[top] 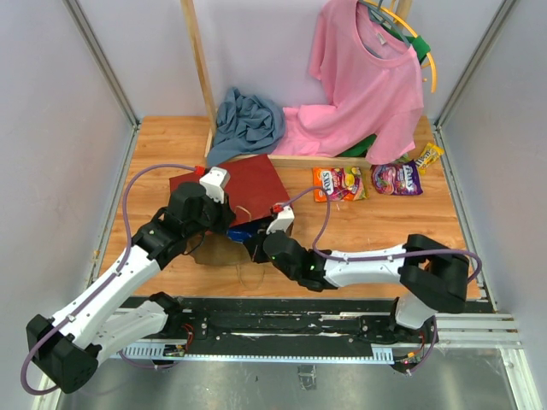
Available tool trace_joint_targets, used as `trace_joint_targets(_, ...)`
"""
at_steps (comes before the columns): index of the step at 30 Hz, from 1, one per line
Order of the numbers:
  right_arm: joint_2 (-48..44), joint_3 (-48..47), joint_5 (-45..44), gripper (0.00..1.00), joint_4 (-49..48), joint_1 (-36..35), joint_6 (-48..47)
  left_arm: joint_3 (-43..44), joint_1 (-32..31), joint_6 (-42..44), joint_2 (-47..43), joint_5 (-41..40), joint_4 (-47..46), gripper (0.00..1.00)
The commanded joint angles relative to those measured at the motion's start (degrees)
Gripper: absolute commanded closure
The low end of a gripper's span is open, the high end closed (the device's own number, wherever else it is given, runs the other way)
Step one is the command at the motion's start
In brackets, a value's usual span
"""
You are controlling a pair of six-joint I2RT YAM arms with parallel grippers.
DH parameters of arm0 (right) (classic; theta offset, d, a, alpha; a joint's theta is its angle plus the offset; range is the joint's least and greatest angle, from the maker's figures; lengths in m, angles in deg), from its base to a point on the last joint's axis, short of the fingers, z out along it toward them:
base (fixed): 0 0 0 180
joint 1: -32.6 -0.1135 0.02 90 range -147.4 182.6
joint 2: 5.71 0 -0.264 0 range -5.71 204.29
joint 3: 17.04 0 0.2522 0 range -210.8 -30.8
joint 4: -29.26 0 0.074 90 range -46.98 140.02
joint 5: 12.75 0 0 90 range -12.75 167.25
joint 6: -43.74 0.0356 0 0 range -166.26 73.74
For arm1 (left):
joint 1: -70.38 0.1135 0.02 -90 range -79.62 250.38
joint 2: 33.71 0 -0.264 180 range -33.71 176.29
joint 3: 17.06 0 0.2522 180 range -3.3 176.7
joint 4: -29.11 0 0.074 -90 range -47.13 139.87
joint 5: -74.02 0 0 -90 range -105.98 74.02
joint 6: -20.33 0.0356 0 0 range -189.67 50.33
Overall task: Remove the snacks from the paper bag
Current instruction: Take out the snack from the paper bag.
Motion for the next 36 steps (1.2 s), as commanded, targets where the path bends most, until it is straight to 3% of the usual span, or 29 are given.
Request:
trace_joint_targets(1,-3.9,-4.1,-8.7,0.99,4.5,-5.4,-10.6,0.0,0.5,-0.3,0.4,-1.1,-1.1,0.86)
trace_joint_targets(12,-11.4,-4.8,-23.1,0.99,3.5,-13.9,-27.1,0.1,0.7,-0.5,1.0,-2.3,-0.9,0.86)
trace_joint_targets(23,-22.2,2.3,-23.9,0.99,4.4,-15.3,-33.1,0.2,0.9,-0.7,1.3,-2.8,-0.8,0.85)
trace_joint_targets(30,-38.3,9.7,-31.3,0.99,8.9,-14.5,-39.4,0.2,1.4,-0.7,1.4,-3.1,-0.7,0.85)
trace_joint_targets(36,-53.7,13.2,-25.1,0.99,18.9,-5.7,-42.0,0.2,1.7,-0.7,1.4,-3.1,-0.7,0.85)
